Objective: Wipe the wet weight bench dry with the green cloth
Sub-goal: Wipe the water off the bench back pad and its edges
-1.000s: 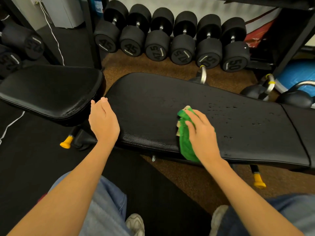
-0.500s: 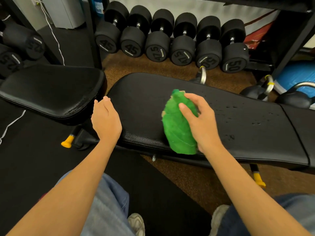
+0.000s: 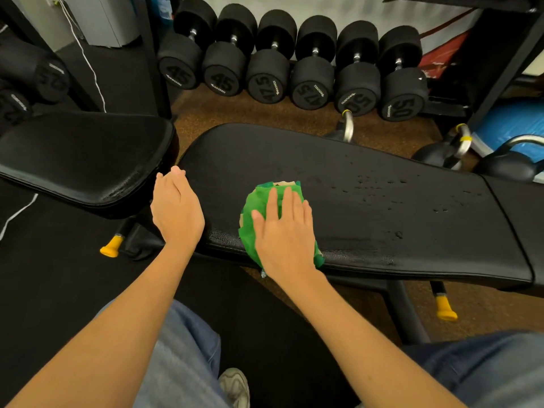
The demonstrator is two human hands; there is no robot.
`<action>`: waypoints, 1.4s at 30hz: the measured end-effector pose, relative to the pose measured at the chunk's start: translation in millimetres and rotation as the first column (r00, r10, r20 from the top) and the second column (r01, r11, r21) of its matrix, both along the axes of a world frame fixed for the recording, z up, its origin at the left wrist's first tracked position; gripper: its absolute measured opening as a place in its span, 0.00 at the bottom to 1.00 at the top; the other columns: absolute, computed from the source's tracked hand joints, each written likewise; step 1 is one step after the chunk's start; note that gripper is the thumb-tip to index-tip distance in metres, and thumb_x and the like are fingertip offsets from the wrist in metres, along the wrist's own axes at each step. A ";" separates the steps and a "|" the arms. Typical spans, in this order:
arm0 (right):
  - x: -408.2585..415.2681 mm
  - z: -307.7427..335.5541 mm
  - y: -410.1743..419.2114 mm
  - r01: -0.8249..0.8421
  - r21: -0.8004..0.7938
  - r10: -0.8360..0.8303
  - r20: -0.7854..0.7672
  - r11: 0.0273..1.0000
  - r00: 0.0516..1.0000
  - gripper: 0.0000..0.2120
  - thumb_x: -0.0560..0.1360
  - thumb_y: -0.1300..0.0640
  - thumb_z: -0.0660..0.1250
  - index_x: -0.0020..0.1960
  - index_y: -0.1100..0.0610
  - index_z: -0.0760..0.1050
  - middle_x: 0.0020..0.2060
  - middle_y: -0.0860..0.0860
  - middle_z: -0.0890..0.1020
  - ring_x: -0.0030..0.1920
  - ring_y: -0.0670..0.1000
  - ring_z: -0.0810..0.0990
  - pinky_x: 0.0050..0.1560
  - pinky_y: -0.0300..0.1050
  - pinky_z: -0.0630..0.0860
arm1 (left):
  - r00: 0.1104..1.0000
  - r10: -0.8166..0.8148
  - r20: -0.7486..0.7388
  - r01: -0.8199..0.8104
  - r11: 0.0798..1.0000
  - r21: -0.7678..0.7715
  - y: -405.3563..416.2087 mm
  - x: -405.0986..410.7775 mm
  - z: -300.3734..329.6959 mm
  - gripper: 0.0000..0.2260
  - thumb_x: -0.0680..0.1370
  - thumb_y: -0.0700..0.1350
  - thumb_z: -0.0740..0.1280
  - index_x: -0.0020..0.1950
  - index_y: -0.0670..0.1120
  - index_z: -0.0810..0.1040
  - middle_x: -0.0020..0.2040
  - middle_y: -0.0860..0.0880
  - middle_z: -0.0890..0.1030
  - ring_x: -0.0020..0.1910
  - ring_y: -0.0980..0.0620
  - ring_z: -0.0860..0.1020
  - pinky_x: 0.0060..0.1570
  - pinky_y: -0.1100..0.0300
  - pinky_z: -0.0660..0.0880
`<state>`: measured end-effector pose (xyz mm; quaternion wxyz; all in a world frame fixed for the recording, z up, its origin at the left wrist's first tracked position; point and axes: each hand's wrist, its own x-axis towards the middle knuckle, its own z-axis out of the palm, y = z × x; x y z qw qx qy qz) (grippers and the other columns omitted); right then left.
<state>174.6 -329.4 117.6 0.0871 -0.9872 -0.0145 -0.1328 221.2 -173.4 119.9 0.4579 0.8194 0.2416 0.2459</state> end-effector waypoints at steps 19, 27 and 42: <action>-20.6 -9.7 -147.8 0.169 -0.042 -0.163 0.120 0.985 0.979 0.23 0.81 0.48 0.50 0.67 0.60 0.74 0.63 0.60 0.77 0.63 0.61 0.74 0.63 0.55 0.69 | 0.995 -0.098 0.015 0.083 0.909 0.408 -3.9 -2.4 -4.6 0.21 0.83 0.49 0.49 0.60 0.43 0.79 0.68 0.48 0.74 0.76 0.50 0.57 0.72 0.43 0.47; -31.0 1.0 -214.2 0.327 0.241 -0.355 0.083 0.914 0.931 0.19 0.80 0.50 0.62 0.67 0.57 0.72 0.72 0.61 0.62 0.63 0.65 0.64 0.62 0.56 0.63 | 0.930 -0.360 0.079 0.239 0.753 0.614 -66.2 -19.5 4.3 0.15 0.82 0.47 0.55 0.63 0.47 0.77 0.69 0.49 0.72 0.76 0.49 0.57 0.72 0.42 0.46; -20.5 20.8 -84.2 -0.044 0.475 -0.031 0.148 0.879 0.988 0.12 0.77 0.58 0.66 0.60 0.53 0.77 0.62 0.49 0.75 0.61 0.49 0.71 0.63 0.46 0.69 | 0.880 -0.467 0.085 0.377 0.797 0.472 -113.8 -26.8 3.2 0.21 0.83 0.49 0.47 0.67 0.45 0.74 0.69 0.50 0.72 0.76 0.54 0.58 0.75 0.48 0.47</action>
